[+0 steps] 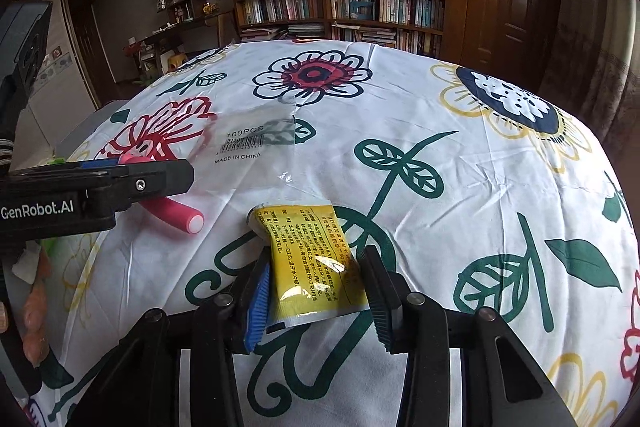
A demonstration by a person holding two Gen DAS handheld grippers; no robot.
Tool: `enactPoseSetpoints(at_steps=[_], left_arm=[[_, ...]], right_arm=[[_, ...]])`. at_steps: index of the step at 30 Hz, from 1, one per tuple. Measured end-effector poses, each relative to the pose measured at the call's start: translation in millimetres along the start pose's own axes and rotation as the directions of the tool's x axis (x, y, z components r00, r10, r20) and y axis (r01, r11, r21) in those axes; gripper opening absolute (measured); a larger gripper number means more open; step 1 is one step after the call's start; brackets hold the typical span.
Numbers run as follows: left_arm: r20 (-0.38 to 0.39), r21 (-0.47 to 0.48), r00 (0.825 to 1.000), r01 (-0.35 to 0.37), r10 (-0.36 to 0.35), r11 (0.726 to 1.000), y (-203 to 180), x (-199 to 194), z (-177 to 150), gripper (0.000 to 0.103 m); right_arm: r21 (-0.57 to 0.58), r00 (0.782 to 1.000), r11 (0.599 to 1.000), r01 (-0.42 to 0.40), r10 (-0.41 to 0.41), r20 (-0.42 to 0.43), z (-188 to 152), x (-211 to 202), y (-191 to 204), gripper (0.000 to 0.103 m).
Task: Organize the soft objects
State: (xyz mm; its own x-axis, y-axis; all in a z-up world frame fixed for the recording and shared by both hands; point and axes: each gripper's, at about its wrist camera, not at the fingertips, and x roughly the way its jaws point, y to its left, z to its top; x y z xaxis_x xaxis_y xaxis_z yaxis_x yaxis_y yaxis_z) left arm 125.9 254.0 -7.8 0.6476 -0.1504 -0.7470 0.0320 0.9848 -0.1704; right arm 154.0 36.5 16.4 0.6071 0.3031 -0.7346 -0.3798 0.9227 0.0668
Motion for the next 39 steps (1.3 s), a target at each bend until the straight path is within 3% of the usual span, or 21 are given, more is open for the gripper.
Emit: enactPoseSetpoints(at_steps=[9, 24, 33, 39], left_arm=[[-0.033, -0.08, 0.996, 0.076, -0.079, 0.994, -2, 27, 13, 0.083], [-0.011, -0.084, 0.998, 0.058, -0.059, 0.995, -1, 23, 32, 0.083], [-0.029, -0.12, 0.997, 0.068, -0.072, 0.99, 14, 16, 21, 0.083], [-0.057, -0.076, 0.994, 0.091, -0.096, 0.993, 10, 8, 6, 0.083]], right_arm=[[0.042, 0.999, 0.999, -0.033, 0.033, 0.008, -2, -2, -7, 0.045], [0.07, 0.998, 0.996, -0.059, 0.058, 0.016, -2, -2, -12, 0.045], [0.079, 0.998, 0.995, -0.068, 0.067, 0.019, -2, -3, -15, 0.045], [0.081, 0.997, 0.994, -0.072, 0.07, 0.02, -2, -2, -16, 0.045]])
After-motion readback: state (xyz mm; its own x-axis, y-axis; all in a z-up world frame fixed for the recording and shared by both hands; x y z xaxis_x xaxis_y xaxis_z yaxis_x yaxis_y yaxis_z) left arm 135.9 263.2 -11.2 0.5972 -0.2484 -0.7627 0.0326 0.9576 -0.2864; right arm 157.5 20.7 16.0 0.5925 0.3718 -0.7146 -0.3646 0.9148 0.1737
